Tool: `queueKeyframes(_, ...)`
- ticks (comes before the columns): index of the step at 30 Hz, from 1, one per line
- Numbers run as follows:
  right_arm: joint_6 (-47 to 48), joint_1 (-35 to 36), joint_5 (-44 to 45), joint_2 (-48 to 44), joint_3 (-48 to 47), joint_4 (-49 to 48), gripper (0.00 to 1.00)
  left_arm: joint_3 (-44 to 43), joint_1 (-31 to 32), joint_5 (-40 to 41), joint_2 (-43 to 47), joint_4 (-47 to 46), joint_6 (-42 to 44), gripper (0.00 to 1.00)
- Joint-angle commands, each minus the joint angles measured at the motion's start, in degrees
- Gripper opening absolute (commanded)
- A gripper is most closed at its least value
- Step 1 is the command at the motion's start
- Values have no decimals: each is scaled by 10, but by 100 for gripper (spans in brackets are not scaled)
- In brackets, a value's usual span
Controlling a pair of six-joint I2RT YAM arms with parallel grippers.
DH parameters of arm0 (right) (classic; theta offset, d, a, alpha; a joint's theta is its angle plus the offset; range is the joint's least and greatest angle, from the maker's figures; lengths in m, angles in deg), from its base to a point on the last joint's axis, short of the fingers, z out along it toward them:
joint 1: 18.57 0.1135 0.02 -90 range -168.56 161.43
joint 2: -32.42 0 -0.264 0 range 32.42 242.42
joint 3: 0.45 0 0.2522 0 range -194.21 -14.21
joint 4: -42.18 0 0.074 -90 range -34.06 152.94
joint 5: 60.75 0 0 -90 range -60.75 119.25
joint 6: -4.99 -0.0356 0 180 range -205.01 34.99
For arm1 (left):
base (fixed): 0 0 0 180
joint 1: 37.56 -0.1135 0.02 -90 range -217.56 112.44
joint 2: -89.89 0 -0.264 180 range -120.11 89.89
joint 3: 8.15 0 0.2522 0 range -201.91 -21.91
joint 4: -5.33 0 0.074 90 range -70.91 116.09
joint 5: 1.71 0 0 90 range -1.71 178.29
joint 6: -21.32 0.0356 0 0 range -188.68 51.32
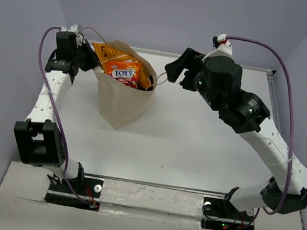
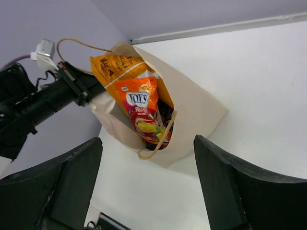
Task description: Place the snacks into the paper bag
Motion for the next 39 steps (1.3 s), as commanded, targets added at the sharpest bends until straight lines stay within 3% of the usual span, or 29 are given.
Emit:
queueKeyframes(1,-26,4,2,39,27,-12,82,9,1,-2,11,-2,10,0)
queueKeyframes(6,-52,-2,-21,73,32,-10,78,9,2,-3,16,-2,11,0)
queueKeyframes(9,-46,-18,-43,101,17,-26,61,16,2,-4,19,-3,11,0)
queueKeyframes(12,-11,-24,-57,129,-10,-64,32,22,5,-4,23,-7,13,0)
queueKeyframes(13,-1,-24,-56,137,-21,-70,32,22,5,-4,23,-8,13,0)
queueKeyframes(15,25,-24,-52,157,-46,-88,3,21,10,-14,26,-13,29,0)
queueKeyframes(16,54,-24,-53,164,-73,-93,1,14,13,-19,27,-15,51,0)
queueKeyframes(20,135,-31,-67,216,-189,-113,1,-18,30,-27,28,-20,124,0)
queueKeyframes(24,165,-80,-148,304,-307,-135,1,-35,48,-34,38,-18,249,0)
queueKeyframes(27,134,-119,-218,353,-336,-166,1,-11,57,-45,53,-17,286,0)
queueKeyframes(33,144,-126,-284,399,-340,-221,1,13,83,-44,71,-26,314,0)
queueKeyframes(39,124,-132,-349,436,-390,-251,1,-30,113,-64,71,-42,282,41)
